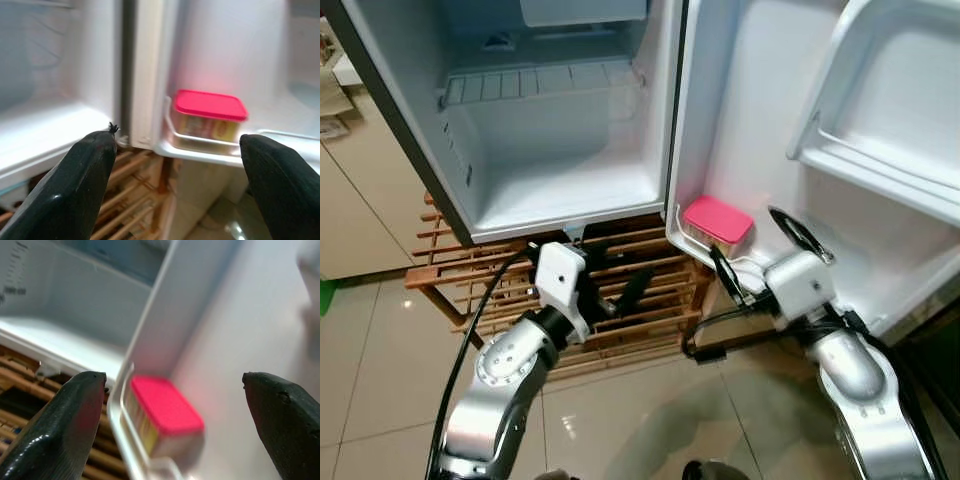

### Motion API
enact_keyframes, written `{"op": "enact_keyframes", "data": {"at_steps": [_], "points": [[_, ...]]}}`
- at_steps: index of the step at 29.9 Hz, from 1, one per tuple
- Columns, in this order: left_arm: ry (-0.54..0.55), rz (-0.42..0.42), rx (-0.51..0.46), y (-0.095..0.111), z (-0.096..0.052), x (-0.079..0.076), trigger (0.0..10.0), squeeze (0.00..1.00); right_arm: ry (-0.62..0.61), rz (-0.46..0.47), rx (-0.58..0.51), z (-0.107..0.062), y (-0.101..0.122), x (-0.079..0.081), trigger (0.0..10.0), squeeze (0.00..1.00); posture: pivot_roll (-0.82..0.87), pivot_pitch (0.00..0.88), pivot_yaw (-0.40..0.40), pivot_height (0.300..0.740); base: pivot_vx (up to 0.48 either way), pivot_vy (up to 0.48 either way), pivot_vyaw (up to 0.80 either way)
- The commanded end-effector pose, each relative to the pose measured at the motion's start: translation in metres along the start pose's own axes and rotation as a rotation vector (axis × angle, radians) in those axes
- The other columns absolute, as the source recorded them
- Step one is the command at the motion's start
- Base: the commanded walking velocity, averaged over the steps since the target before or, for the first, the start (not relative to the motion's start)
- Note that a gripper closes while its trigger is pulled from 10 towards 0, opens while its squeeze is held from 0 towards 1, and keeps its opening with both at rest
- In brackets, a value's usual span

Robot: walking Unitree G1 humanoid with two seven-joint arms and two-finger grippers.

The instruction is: Restocking fridge

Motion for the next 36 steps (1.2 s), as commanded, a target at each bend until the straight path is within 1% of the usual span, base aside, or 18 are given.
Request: {"op": "enact_keyframes", "data": {"at_steps": [1, 4, 6, 8, 9, 10, 12, 13, 15, 17, 19, 20, 22, 24, 26, 29, 33, 36], "points": [[0.016, 0.002, -0.007, 0.001, 0.001, 0.004, 10.0, 0.0, -0.026, 0.021, -0.006, -0.006, 0.001, -0.002, 10.0, 0.0, -0.05, 0.0, -0.001, 0.74, 0.0, 0.0, 0.0], [0.0, -0.001, -0.016, 0.0, 0.005, 0.002, 10.0, 0.0, -0.048, 0.046, 0.03, -0.016, -0.008, -0.004, 10.0, 0.0, -0.06, 0.0, 0.01, 0.74, 0.0, 0.0, 0.0], [-0.015, -0.001, -0.016, -0.002, 0.007, 0.0, 10.0, 0.0, -0.074, 0.071, 0.066, -0.026, -0.017, -0.006, 10.0, 0.0, -0.07, 0.0, 0.015, 0.74, 0.0, 0.0, 0.0], [-0.028, 0.003, -0.012, -0.004, 0.009, -0.003, 10.0, 0.0, -0.135, 0.103, 0.139, -0.041, -0.035, -0.014, 10.0, 0.0, -0.07, 0.0, 0.021, 0.74, 0.0, 0.0, 0.0], [-0.032, 0.003, -0.008, -0.005, 0.012, -0.003, 10.0, 0.0, -0.178, 0.122, 0.187, -0.049, -0.047, -0.02, 10.0, 0.0, -0.08, 0.0, 0.035, 0.74, 0.0, 0.0, 0.0], [-0.032, 0.003, -0.008, -0.005, 0.012, -0.003, 10.0, 0.0, -0.178, 0.122, 0.187, -0.049, -0.047, -0.02, 10.0, 0.0, -0.08, 0.0, 0.035, 0.74, 0.0, 0.0, 0.0], [-0.034, 0.009, 0.002, -0.008, 0.016, -0.003, 10.0, 0.0, -0.27, 0.14, 0.256, -0.06, -0.062, -0.033, 10.0, 0.0, -0.09, 0.0, 0.045, 0.74, 0.0, 0.0, 0.0], [-0.033, 0.011, 0.002, -0.008, 0.017, -0.002, 10.0, 0.0, -0.311, 0.162, 0.261, -0.059, -0.065, -0.039, 10.0, 0.0, -0.1, 0.0, 0.062, 0.74, 0.0, 0.0, 0.0], [-0.027, 0.014, -0.005, -0.009, 0.019, 0.0, 10.0, 0.0, -0.336, 0.182, 0.235, -0.047, -0.063, -0.043, 10.0, 0.0, -0.1, 0.0, 0.076, 0.74, 0.0, 0.0, 0.0], [-0.023, 0.03, -0.014, -0.008, 0.019, 0.002, 10.0, 0.0, -0.309, 0.173, 0.202, -0.035, -0.057, -0.041, 10.0, 0.0, -0.11, 0.0, 0.082, 0.74, 0.0, 0.0, 0.0], [0.006, 0.013, -0.024, -0.008, 0.021, 0.005, 10.0, 0.0, -0.262, 0.178, 0.187, -0.029, -0.054, -0.035, 10.0, 0.0, -0.12, 0.0, 0.086, 0.74, 0.0, 0.0, 0.0], [0.046, -0.005, -0.018, -0.009, 0.022, 0.008, 10.0, 0.0, -0.235, 0.178, 0.191, -0.028, -0.055, -0.032, 10.0, 0.0, -0.11, 0.0, 0.082, 0.74, 0.0, -0.375, 0.0], [0.108, -0.021, -0.004, -0.012, 0.024, 0.015, 10.0, 0.0, -0.225, 0.245, 0.205, -0.026, -0.059, -0.031, 10.0, 0.0, -0.11, 0.0, 0.079, 0.74, 0.0, -0.48, 0.0], [0.167, -0.012, 0.024, -0.017, 0.024, 0.021, 10.0, 0.0, -0.214, 0.298, 0.19, -0.02, -0.056, -0.031, 10.0, 0.0, -0.11, 0.0, 0.07, 0.74, 0.0, -0.184, 0.0], [0.223, -0.005, 0.038, -0.02, 0.026, 0.027, 10.0, 0.0, -0.154, 0.308, 0.162, -0.011, -0.048, -0.025, 10.0, 0.0, -0.11, 0.0, 0.058, 0.74, 0.0, 0.0, 0.0], [0.256, 0.01, 0.039, -0.02, 0.026, 0.03, 10.0, 0.0, -0.125, 0.313, 0.149, -0.005, -0.044, -0.02, 10.0, 0.0, -0.11, 0.0, 0.058, 0.74, 0.0, 0.0, 0.0], [0.309, 0.06, 0.058, -0.019, 0.03, 0.033, 10.0, 0.0, -0.167, 0.381, 0.103, 0.005, -0.034, -0.022, 10.0, 0.0, -0.1, 0.0, 0.049, 0.74, 0.0, 0.0, 0.0], [0.317, 0.063, 0.055, -0.019, 0.032, 0.032, 10.0, 0.0, -0.193, 0.413, 0.101, 0.009, -0.034, -0.029, 10.0, 0.0, -0.1, 0.0, 0.055, 0.74, 0.0, 0.0, 0.0]]}}
Point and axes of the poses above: a point about 5 cm out from each wrist's last joint towards the gripper, its own z axis pointing out of the wrist towards the gripper, its own y axis along the axis of the wrist's last joint, x = y × z, the point moved 1 cm from there along z, pointing out of the wrist towards the gripper, and after that the axes turned 11 degrees about z, right-handed, at the moved point
